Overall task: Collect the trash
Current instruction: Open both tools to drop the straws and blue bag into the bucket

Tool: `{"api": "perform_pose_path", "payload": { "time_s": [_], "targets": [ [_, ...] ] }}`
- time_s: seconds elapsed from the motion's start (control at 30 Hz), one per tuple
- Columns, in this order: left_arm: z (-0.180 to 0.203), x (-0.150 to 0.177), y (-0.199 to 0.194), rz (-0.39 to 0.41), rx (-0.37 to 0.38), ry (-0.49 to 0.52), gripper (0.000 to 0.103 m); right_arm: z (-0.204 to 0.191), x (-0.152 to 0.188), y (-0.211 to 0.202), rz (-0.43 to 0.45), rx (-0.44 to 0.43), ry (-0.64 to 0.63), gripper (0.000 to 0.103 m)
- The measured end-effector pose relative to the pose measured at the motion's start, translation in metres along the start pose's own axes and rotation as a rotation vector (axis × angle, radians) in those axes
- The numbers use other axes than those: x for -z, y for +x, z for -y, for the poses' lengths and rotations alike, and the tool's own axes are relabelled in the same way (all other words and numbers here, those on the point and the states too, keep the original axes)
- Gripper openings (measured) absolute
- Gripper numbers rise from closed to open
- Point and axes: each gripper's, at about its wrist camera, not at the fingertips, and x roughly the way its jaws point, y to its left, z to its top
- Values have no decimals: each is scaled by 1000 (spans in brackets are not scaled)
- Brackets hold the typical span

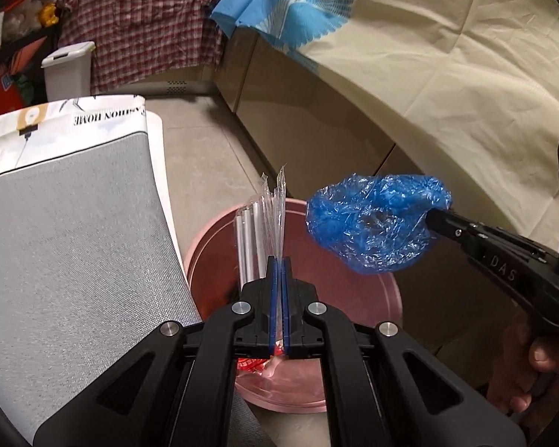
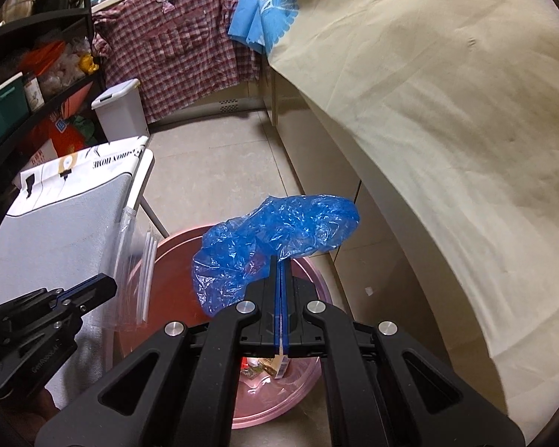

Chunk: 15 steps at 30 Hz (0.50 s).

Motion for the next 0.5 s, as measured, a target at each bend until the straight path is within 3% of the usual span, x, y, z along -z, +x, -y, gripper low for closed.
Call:
{"api": "perform_pose_path", "payload": {
  "time_s": [0.1, 0.17, 0.23, 0.3, 0.5],
  "targets": [
    [-4, 1, 5, -11, -17, -10, 5, 0, 0, 5, -3, 8, -1, 2],
    [-6, 0, 6, -14, -18, -22, 24, 1, 0, 7, -6, 14, 3, 5],
    [-8, 0, 4, -4, -24, -25, 35, 2, 0, 10, -13, 17, 9, 16],
    [-8, -1, 2, 2, -24, -27, 35, 0, 1, 11, -14, 22, 7, 44],
    [-10, -2, -7, 12, -35, -45, 35, -1, 1, 5, 7, 12, 8, 45]
  ]
}}
